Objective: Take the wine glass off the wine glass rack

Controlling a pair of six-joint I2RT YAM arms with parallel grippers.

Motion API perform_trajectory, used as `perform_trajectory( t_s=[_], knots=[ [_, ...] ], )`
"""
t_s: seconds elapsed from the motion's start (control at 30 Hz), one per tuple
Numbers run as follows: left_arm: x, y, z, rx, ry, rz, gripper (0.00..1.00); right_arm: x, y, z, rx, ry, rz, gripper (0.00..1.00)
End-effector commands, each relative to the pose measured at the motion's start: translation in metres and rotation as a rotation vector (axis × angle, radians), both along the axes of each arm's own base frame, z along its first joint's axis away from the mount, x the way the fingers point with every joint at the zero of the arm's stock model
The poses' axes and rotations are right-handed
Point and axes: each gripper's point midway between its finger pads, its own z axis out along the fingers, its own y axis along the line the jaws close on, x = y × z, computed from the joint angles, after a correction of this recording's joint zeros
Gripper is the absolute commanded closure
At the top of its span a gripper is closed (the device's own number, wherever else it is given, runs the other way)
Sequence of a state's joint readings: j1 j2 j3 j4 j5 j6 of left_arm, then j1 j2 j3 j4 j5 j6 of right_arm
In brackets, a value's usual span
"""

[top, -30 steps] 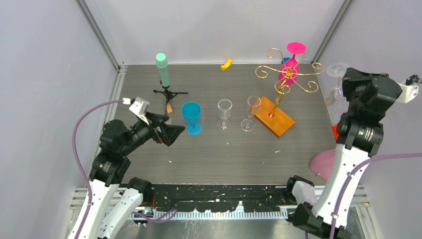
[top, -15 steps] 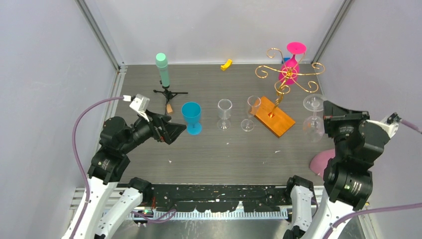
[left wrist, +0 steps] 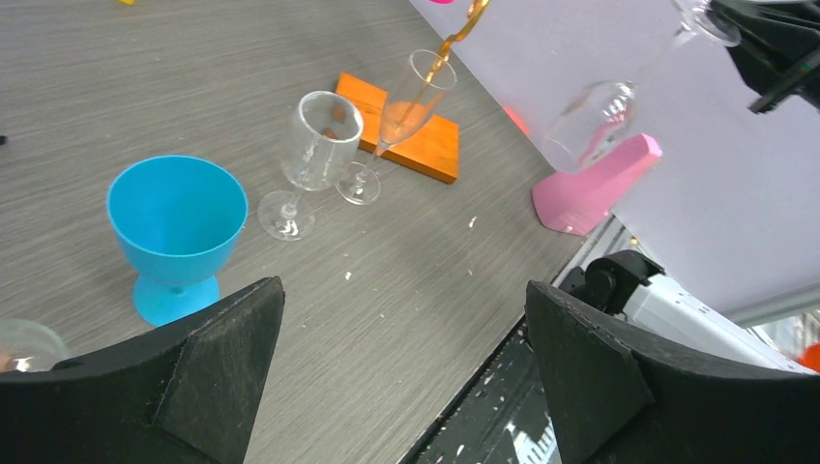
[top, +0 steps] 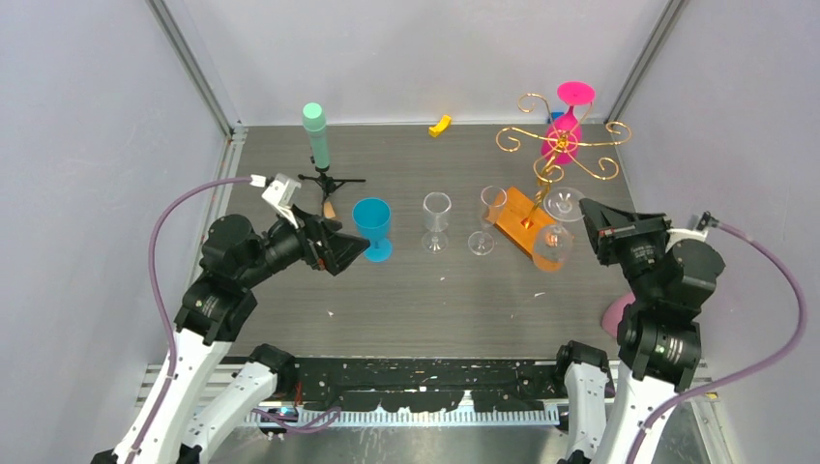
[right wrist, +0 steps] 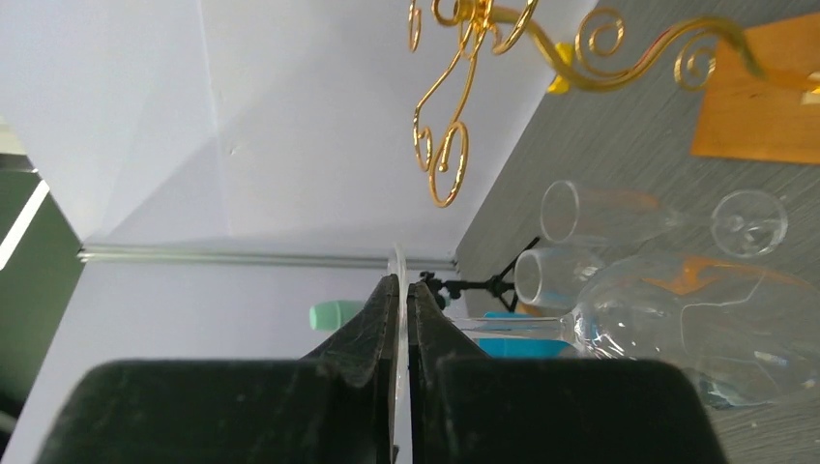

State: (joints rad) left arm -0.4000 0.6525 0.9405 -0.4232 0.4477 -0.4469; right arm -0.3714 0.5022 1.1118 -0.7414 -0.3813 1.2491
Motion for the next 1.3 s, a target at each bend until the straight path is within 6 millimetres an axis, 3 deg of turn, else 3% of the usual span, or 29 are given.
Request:
perform_trajectory(
  t_s=[0.0, 0.33, 0.57, 0.83, 1.03, 1.27],
  knots=[
    [-0.003, -0.018, 0.022, -0.065, -0.032, -0.103, 0.02, 0.006, 0.033, 0.046, 0.040, -0.206, 0.226, 1.00],
    [0.002, -0.048, 0.027, -0.168, -0.035, -0.257, 0.02, 0.007, 0.060, 0.043, 0.107, -0.235, 0.421, 1.00],
    [0.007, -0.072, 0.032, -0.186, -0.075, -0.327, 0.01, 0.006, 0.083, 0.052, 0.144, -0.259, 0.596, 1.00],
    [0.005, -0.102, 0.034, -0.152, -0.121, -0.388, 0.01, 0.020, 0.111, 0.031, 0.173, -0.184, 0.687, 1.00],
    [0.006, -0.100, 0.034, -0.143, -0.178, -0.358, 0.01, 0.019, 0.137, 0.026, 0.189, -0.163, 0.751, 1.00],
    [-0.010, -0.107, 0.035, -0.170, -0.277, -0.449, 0.02, 0.014, 0.174, 0.022, 0.212, -0.147, 0.844, 1.00]
  ],
)
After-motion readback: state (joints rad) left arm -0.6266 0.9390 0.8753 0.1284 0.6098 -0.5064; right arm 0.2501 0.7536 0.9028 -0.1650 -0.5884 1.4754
